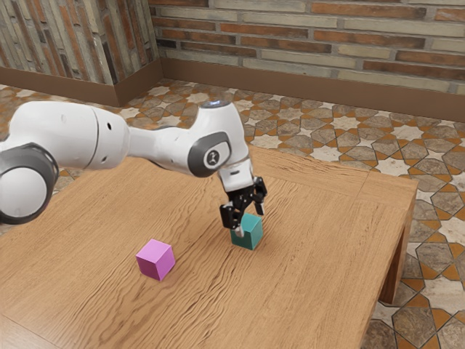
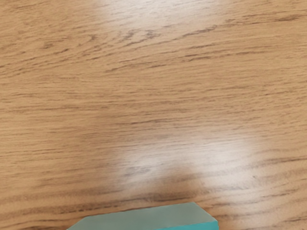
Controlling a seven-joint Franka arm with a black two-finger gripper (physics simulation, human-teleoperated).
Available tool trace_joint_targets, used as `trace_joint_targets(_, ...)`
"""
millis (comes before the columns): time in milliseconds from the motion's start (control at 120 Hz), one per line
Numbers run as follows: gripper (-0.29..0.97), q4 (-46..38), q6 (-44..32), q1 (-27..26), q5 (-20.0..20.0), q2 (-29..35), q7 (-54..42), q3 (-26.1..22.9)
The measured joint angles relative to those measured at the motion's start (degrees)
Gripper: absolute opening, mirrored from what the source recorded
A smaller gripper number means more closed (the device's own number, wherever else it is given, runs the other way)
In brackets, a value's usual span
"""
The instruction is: Pick up the blue block with one arm, and put the blue block on the pink block with one arm
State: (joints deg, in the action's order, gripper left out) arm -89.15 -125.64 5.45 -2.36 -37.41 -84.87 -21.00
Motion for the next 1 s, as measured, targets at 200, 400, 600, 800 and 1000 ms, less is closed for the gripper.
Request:
trace_joint_targets(200,0.68,-0.05,-1.01,-0.08,-0.36,-1.85,-1.43,0.25)
trace_joint_targets(400,0.68,0.0,-2.95,-0.08,-0.5,-2.86,-2.34,0.79)
trace_joint_targets(600,0.68,0.05,-4.04,-0.09,-0.66,-3.32,-2.95,0.93)
trace_joint_targets(800,0.41,0.04,-4.52,-0.06,-0.84,-3.36,-2.86,2.09)
trace_joint_targets(1000,0.32,-5.81,-4.75,0.29,0.05,5.12,-2.39,2.12)
